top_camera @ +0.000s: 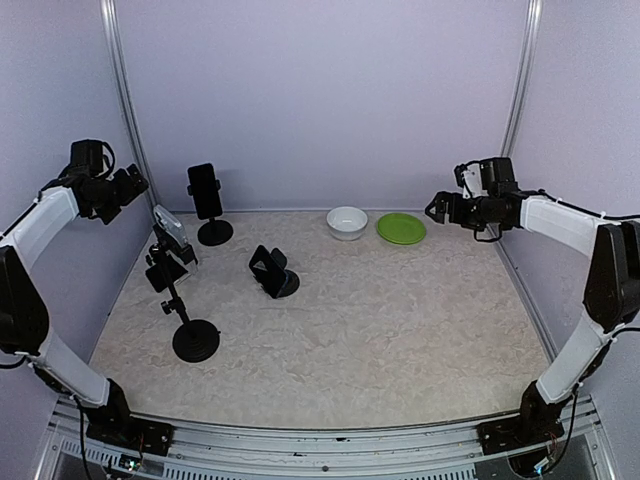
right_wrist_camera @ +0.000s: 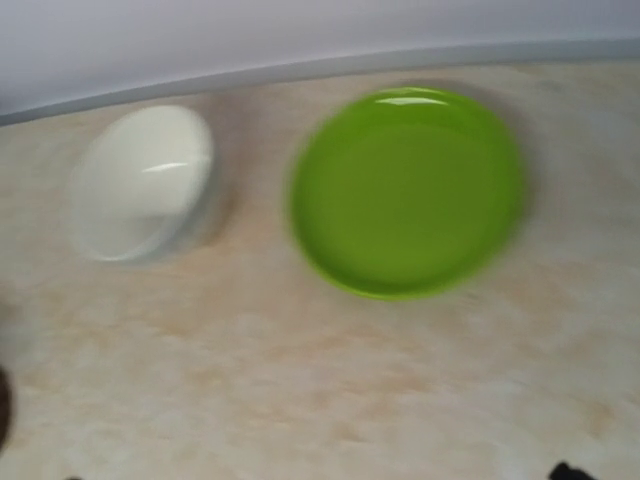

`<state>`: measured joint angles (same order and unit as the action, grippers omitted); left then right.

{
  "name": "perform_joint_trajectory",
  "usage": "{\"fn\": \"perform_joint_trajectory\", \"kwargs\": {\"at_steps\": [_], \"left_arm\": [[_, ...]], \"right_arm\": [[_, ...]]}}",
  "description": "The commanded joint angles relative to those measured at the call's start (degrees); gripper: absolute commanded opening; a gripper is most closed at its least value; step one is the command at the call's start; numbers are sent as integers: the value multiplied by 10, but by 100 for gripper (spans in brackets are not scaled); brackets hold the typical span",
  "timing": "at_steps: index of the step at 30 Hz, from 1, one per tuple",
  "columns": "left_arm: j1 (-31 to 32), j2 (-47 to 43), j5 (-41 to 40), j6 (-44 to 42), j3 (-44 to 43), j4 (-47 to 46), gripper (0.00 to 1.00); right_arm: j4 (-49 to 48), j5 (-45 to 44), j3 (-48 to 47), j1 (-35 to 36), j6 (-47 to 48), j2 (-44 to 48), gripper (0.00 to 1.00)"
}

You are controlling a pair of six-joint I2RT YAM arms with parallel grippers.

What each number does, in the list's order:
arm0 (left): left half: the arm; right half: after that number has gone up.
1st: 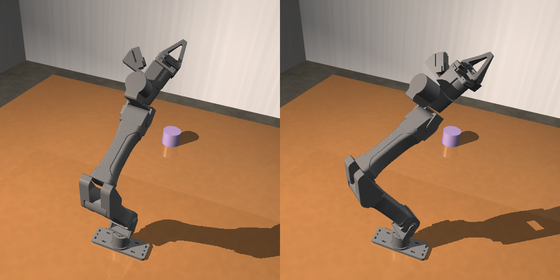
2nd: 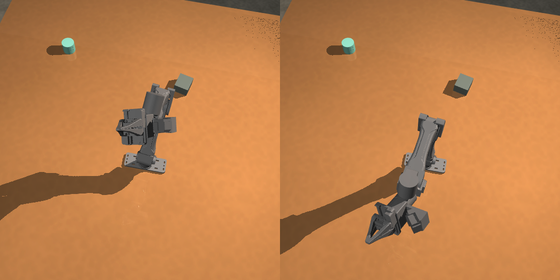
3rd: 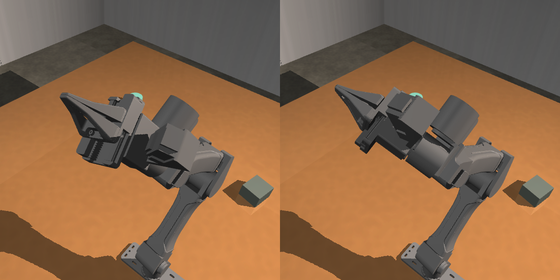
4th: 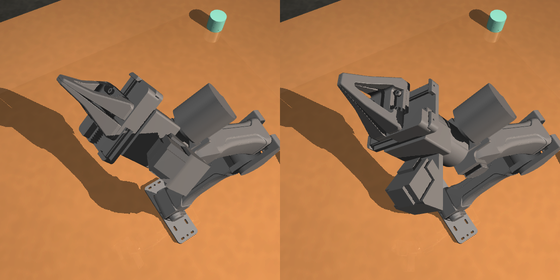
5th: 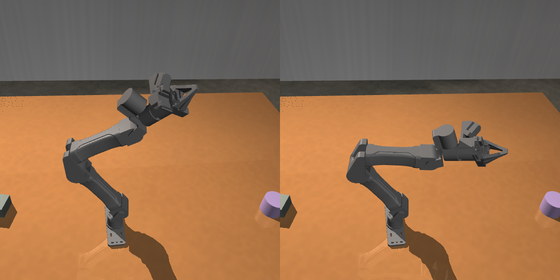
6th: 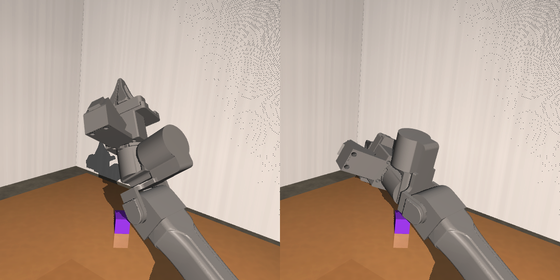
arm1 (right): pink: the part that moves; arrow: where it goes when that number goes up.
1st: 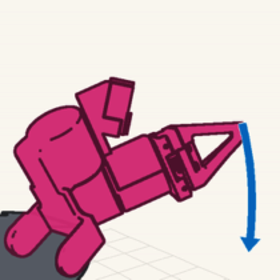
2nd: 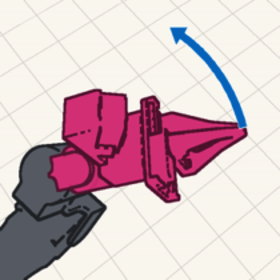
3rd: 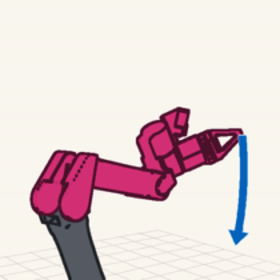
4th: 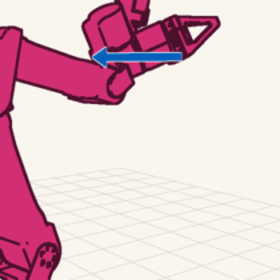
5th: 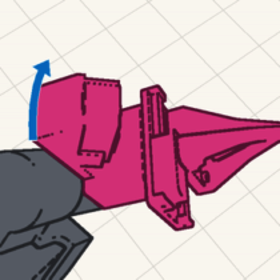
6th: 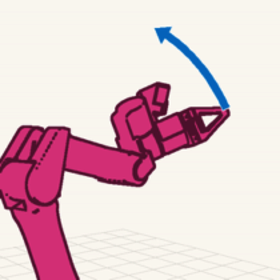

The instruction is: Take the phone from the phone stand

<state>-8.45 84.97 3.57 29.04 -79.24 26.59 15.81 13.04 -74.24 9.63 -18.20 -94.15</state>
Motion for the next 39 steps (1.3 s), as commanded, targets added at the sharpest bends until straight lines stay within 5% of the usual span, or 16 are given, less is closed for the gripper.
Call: {"fn": "perform_joint_trajectory", "kwargs": {"at_steps": [1,21,30,39], "left_arm": [[-6,-32,24,-19,-22,-17,99],[-7,-81,2,-51,-9,0,99],[-6,-84,-17,-50,6,-7,99],[-6,-82,-22,-52,16,-10,99]], "right_arm": [[-46,98,-30,21,9,-30,100],[52,151,-365,247,-103,-317,92],[128,132,-488,308,-113,-413,81],[134,131,-515,328,-128,-451,63]]}}
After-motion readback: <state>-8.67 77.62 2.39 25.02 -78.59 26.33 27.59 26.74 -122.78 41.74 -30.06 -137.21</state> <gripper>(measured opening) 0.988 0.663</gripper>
